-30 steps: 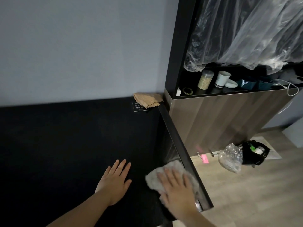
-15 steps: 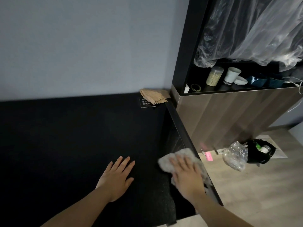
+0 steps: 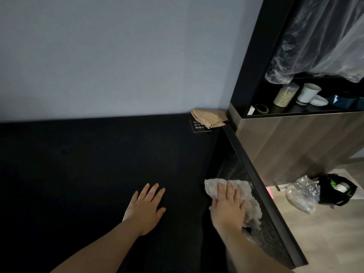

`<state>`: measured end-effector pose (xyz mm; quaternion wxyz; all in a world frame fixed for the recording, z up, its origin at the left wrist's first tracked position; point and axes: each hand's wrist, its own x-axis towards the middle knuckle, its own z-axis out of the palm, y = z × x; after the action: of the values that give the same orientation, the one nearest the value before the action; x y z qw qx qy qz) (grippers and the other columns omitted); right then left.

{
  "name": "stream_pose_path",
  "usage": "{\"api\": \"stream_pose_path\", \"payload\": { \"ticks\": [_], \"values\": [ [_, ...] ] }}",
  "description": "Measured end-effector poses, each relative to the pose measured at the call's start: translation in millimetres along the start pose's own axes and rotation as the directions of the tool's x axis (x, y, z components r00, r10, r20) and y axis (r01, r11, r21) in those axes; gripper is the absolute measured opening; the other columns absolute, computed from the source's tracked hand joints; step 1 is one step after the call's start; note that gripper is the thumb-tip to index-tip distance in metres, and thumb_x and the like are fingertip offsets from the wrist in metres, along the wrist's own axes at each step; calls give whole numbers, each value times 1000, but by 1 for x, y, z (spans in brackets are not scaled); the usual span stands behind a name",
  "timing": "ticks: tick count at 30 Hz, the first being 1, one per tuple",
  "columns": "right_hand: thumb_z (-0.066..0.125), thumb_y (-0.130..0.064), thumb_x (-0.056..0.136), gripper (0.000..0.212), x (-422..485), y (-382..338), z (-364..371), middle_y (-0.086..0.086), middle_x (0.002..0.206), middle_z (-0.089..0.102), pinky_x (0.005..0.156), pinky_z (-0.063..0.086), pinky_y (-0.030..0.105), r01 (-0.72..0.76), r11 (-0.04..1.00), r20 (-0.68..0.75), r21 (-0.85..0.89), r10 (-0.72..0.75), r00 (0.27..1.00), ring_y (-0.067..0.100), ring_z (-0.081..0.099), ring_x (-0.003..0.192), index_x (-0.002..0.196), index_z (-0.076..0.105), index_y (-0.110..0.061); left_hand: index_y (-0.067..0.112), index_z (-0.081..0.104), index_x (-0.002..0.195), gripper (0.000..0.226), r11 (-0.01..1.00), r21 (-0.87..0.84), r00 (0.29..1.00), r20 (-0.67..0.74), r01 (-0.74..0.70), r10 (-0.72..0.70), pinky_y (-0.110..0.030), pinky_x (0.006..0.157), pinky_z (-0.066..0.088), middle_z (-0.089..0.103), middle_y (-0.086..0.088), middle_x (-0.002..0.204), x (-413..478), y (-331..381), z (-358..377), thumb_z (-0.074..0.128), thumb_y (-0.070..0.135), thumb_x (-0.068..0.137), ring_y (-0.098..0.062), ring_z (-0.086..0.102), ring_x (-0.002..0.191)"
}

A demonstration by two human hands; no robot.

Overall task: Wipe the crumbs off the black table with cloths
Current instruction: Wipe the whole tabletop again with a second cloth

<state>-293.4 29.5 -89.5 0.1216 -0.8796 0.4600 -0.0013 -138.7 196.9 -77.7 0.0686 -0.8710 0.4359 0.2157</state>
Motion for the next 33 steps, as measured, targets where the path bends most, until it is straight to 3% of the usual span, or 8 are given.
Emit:
{"api": "stream_pose_path", "payload": {
  "ticks": [6, 9, 13, 16, 19, 25, 30, 33],
  "values": [
    [36, -39, 84, 50, -20, -37, 18, -1, 142, 46, 112, 23, 42, 529, 845, 100, -82, -521, 848, 22, 39, 132, 132, 51, -31, 30, -8, 150, 62, 1000, -19, 1000, -12, 6, -6, -42, 118, -3, -16, 3, 159, 6, -4, 0, 24, 49, 100, -19, -17, 145],
    [39, -32, 95, 63, 27, -1, 1, 0, 158, 1, 116, -2, 43, 376, 921, 88, -108, -367, 926, 21, -7, 144, 150, 9, -28, 30, -8, 150, 63, 998, -46, 999, -14, 30, -30, -42, 118, -3, -15, 4, 159, 13, -8, -4, 26, 49, 100, -19, -17, 145],
    [21, -46, 98, 59, 43, -18, -4, 4, 158, -7, 116, -3, 47, 78, 997, 27, -7, -77, 997, 28, -11, 144, 150, 1, -27, 29, -9, 150, 62, 992, -78, 995, -22, 98, -100, -42, 118, -3, -16, 3, 159, 20, -4, -5, 24, 49, 100, -20, -17, 145],
    [1, -58, 89, 67, 19, -50, 17, 1, 157, 11, 115, -6, 41, 372, 928, 74, 10, -372, 925, 26, 10, 144, 146, 24, -32, 28, -8, 150, 61, 985, -92, 988, -29, 146, -149, -42, 118, -3, -16, 2, 159, 28, 0, -9, 22, 47, 101, -20, -18, 145],
    [27, -47, 94, 47, 37, -40, 14, -3, 132, 57, 110, 7, 38, 587, 807, 106, -72, -579, 809, 22, 52, 123, 122, 61, -31, 28, -9, 150, 62, 982, -91, 986, -26, 164, -167, -42, 118, -2, -16, 2, 158, 35, 1, -14, 22, 48, 101, -20, -17, 145],
    [25, -35, 101, 55, 102, -16, -8, 12, 158, 7, 118, 3, 41, 128, 991, 56, -46, -126, 990, 28, 1, 145, 150, 10, -15, 30, -9, 150, 65, 982, -105, 988, 0, 154, -155, -43, 118, -2, -16, 3, 158, 40, -5, -20, 25, 52, 99, -20, -17, 145],
    [39, -38, 75, 52, 50, -71, 23, 5, 122, 63, 108, 14, 39, 600, 800, 124, -18, -593, 795, 24, 59, 115, 111, 69, -17, 27, -7, 151, 65, 980, -119, 987, -3, 157, -158, -41, 119, -1, -15, 2, 159, 47, -17, -26, 28, 47, 100, -19, -16, 145],
    [35, -36, 80, 49, 82, -61, 4, 1, 126, 62, 110, 9, 35, 575, 811, 159, -106, -557, 815, 17, 50, 124, 117, 65, -24, 26, -6, 151, 63, 983, -103, 989, 5, 148, -149, -41, 120, 2, -14, 2, 159, 52, -36, -34, 28, 42, 101, -20, -14, 146]
  ]
}}
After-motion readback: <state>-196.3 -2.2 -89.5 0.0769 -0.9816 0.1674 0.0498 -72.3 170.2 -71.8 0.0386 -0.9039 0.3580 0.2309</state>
